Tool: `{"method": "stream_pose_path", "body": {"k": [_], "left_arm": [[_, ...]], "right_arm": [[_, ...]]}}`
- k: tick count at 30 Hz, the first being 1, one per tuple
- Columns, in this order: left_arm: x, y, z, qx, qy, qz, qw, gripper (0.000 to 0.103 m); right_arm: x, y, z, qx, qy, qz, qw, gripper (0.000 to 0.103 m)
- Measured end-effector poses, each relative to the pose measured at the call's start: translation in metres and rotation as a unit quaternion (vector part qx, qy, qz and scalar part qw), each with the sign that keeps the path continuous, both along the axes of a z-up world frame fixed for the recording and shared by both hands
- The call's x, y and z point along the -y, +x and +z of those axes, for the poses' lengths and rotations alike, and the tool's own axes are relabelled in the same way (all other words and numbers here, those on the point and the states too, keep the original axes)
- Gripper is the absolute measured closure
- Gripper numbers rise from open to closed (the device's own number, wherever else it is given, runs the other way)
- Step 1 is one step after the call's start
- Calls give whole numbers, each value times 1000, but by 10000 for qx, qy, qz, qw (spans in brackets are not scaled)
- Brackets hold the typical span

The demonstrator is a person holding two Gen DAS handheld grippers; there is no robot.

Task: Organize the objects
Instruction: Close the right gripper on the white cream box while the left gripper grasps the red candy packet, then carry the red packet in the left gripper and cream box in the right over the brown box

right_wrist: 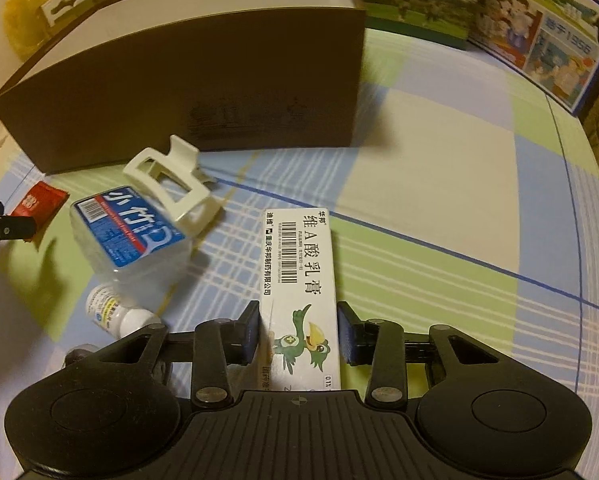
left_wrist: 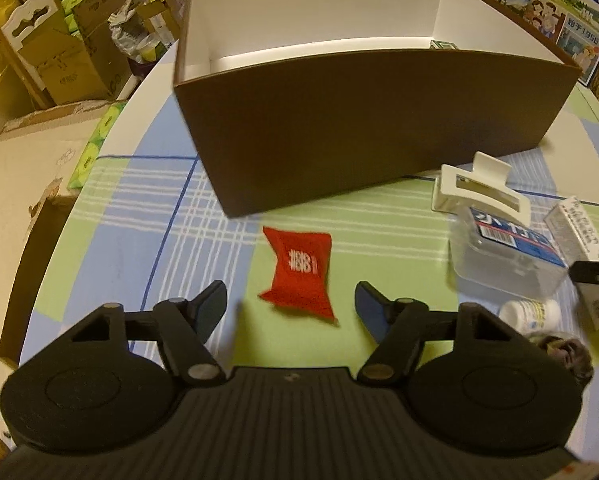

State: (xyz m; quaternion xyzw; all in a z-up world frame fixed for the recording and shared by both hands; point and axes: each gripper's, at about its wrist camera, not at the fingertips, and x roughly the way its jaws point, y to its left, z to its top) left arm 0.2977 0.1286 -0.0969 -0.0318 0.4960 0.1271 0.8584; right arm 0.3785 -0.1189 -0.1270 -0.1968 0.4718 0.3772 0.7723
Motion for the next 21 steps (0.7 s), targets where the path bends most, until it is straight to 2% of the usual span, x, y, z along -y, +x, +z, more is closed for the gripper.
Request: {"method": "stream_pose_path", "body": {"k": [1, 7, 9, 12, 14, 21], "left_arm": [[-1, 3, -2, -20, 11, -35, 10000, 37], [-4, 20, -15, -165, 112, -243, 9995, 54], [-5, 23, -18, -173, 112, -278, 9994, 57], [-6, 24, -17, -149, 90, -347, 9992, 67], [-6, 24, -17, -132, 44, -390, 9991, 77], [-2, 22, -15, -107, 55, -386, 9992, 79]], "right_arm": [[1, 1, 0, -3, 3, -18, 10000, 67], [2, 1, 1, 19, -13, -34, 10000, 67], [1, 1, 0, 17, -15, -36, 10000, 67], [1, 1, 0, 12, -16, -39, 10000, 66], [0, 1, -1, 21, -25, -37, 10000, 66], [0, 3, -1, 29, -41, -29, 10000, 66]]}}
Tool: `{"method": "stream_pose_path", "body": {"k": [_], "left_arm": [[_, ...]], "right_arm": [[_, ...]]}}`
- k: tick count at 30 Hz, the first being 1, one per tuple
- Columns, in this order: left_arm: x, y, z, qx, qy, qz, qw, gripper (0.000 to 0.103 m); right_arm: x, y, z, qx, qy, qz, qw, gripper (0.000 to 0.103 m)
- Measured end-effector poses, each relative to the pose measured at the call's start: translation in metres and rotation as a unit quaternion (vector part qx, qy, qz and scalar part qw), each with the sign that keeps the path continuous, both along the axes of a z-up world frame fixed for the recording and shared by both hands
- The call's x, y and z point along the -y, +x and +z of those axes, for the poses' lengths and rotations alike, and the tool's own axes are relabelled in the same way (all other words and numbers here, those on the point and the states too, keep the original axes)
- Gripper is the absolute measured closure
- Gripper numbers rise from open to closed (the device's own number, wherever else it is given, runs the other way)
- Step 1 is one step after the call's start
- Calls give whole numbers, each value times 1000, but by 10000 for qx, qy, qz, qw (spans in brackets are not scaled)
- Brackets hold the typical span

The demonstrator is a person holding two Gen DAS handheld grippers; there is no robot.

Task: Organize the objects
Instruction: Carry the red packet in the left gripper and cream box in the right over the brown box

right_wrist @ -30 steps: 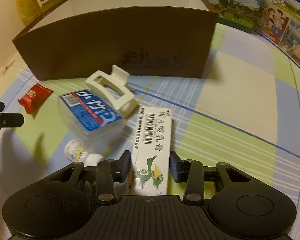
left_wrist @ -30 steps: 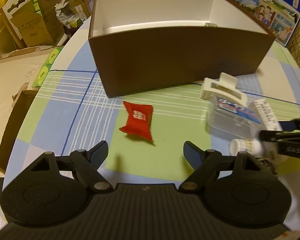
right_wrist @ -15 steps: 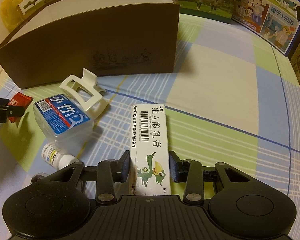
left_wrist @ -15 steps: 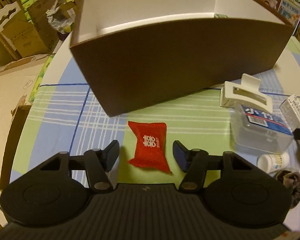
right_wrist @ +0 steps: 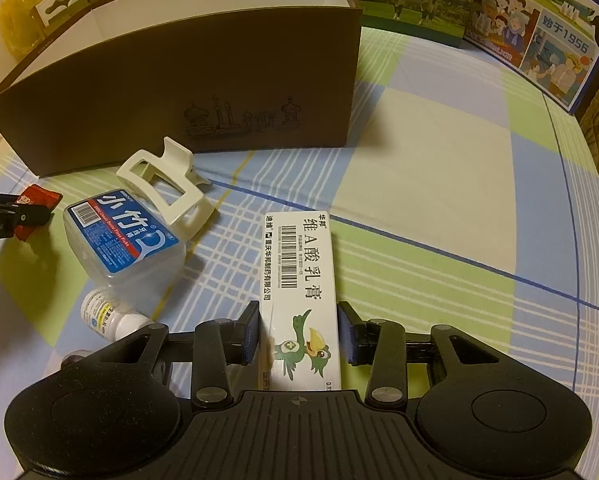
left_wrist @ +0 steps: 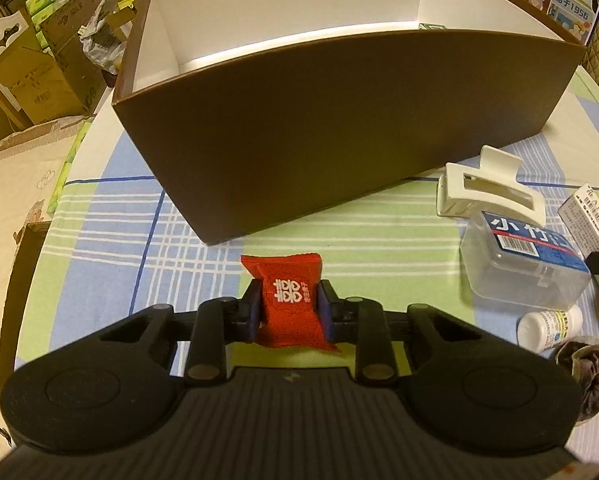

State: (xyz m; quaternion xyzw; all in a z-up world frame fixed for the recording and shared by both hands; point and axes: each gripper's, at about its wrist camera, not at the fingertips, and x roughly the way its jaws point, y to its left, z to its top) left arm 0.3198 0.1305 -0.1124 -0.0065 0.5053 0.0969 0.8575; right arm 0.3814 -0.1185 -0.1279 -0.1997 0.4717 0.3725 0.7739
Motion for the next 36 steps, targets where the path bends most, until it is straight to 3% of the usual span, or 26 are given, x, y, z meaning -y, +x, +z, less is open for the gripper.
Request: {"method": "stream_pose_path", "body": {"k": [19, 26, 36], "left_arm": [[13, -28, 6, -32, -173, 122, 9998, 79], [13, -38, 24, 130, -171, 164, 9996, 79], [14, -40, 73, 727, -126, 112, 9972, 79]], "right_arm": [[1, -8, 4, 98, -27, 191, 9998, 68], [0, -12, 23, 142, 230, 241, 9993, 68], [-11, -13, 71, 83, 931, 481, 9945, 68]]}}
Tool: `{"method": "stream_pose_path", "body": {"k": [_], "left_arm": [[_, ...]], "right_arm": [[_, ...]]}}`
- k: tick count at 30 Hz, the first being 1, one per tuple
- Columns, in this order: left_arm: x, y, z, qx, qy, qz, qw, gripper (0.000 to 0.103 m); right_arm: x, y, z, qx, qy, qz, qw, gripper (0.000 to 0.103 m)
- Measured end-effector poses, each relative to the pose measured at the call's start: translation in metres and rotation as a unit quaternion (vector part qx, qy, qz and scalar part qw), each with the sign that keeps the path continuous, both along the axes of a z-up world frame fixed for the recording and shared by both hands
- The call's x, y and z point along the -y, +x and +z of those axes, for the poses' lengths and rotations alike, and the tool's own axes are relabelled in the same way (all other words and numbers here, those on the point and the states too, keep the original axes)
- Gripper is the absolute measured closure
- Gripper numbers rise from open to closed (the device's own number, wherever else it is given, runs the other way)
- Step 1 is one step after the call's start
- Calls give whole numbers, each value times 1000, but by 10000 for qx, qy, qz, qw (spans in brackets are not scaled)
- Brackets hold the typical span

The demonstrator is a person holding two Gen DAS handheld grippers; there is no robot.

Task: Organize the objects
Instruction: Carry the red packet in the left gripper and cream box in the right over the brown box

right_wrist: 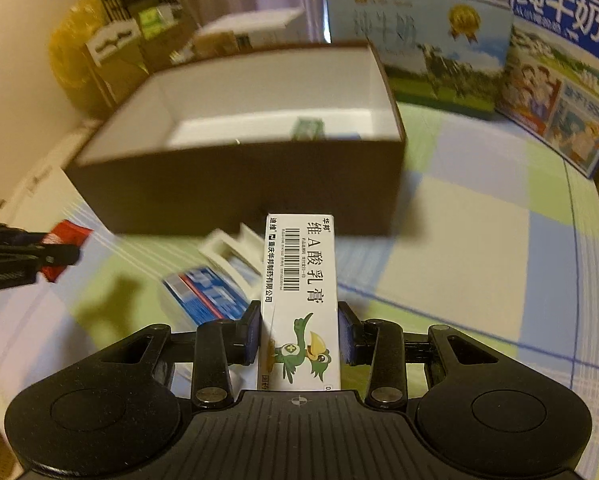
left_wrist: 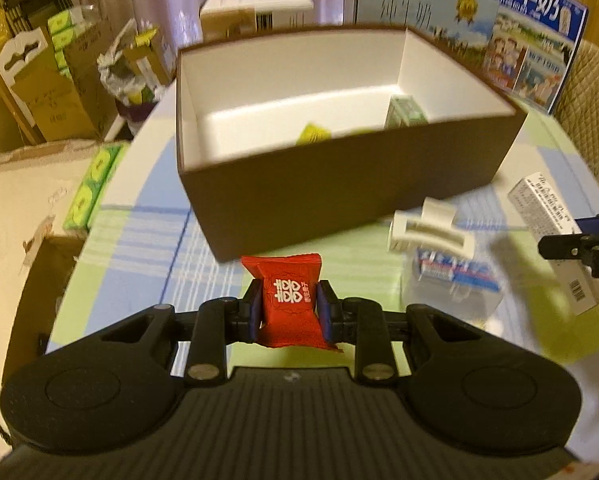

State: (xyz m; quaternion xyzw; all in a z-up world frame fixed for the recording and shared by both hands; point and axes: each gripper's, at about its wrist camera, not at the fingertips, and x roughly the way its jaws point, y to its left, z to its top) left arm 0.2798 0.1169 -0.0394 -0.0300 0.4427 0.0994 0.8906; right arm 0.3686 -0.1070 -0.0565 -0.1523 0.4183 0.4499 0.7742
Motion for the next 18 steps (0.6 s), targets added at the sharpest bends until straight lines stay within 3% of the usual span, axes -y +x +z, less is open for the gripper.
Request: {"method": "stream_pose_path", "body": {"k": [9, 18], "left_arm": [[2, 15, 35, 441, 70, -192, 9988, 79], [-7, 46, 59, 774, 278, -214, 9964, 79]], "right_arm": [[-29, -1, 37, -144, 560, 295, 9979, 68], [-72, 10, 57, -45, 810, 477, 9956, 68]]}}
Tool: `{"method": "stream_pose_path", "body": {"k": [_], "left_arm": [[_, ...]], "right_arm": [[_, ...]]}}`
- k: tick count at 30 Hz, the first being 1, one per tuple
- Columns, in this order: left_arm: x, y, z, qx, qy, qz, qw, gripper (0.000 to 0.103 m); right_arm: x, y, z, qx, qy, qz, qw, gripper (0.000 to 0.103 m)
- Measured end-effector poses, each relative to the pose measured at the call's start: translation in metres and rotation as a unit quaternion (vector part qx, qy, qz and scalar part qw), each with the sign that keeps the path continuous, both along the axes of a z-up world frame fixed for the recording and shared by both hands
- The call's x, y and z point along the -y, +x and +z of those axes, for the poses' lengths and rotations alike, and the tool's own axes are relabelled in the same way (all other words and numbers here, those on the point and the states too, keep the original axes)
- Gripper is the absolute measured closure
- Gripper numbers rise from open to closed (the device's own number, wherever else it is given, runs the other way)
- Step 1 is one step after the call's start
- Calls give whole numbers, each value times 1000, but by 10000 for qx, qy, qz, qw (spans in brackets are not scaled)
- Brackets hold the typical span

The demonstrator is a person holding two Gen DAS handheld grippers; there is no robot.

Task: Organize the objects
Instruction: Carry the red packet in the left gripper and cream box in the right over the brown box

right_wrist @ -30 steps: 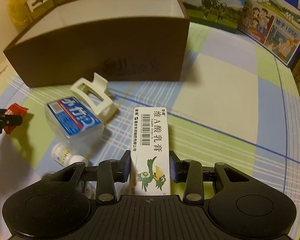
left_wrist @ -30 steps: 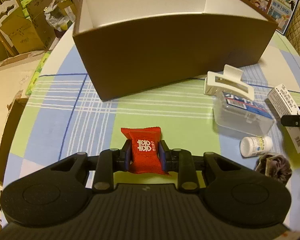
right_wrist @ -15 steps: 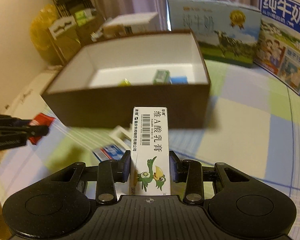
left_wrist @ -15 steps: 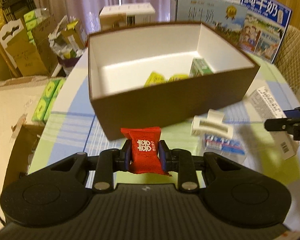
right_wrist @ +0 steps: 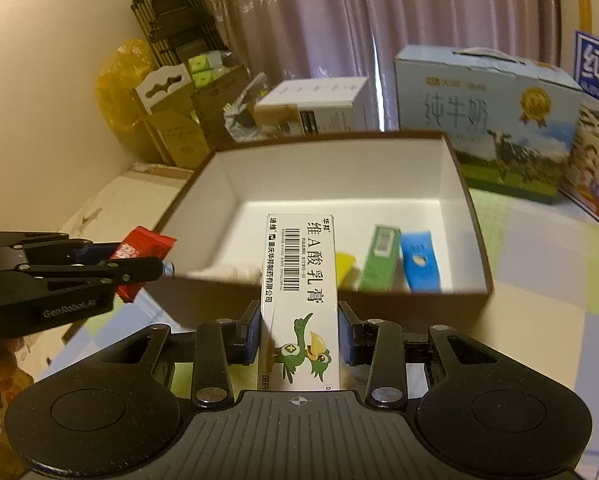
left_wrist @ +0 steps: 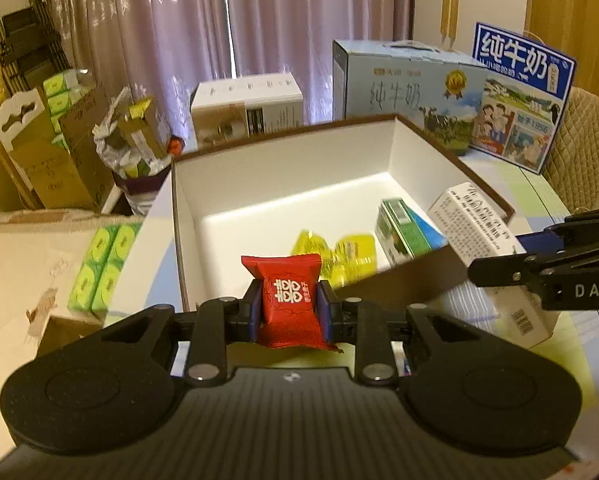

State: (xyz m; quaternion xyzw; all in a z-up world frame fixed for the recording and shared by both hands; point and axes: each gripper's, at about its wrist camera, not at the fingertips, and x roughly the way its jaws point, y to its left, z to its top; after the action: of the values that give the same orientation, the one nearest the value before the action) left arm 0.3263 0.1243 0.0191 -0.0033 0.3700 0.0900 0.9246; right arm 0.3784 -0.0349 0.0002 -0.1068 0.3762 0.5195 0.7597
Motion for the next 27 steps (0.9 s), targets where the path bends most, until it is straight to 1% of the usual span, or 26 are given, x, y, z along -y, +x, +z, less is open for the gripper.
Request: {"method": "stream_pose_path", "body": {"k": [3, 8, 13, 20, 27], "left_arm": [[-5, 13, 5, 72, 36, 15, 10000, 79], [-14, 38, 9, 155, 124, 21, 9998, 79], [-24, 65, 6, 113, 101, 17, 9999, 79], [-38, 100, -6, -33, 105, 51, 9999, 79], [-51, 135, -23, -234, 87, 121, 9996, 79]], "right_arm": [[-17, 8, 6, 20, 93, -7, 10000, 68], [-45, 28, 12, -72, 243, -80, 9996, 68], [-71, 47, 12, -95, 236, -167, 9995, 68], [-106, 73, -3, -109, 69, -279, 9995, 68], [-136, 96, -26, -165, -161, -427, 9988, 68]]}}
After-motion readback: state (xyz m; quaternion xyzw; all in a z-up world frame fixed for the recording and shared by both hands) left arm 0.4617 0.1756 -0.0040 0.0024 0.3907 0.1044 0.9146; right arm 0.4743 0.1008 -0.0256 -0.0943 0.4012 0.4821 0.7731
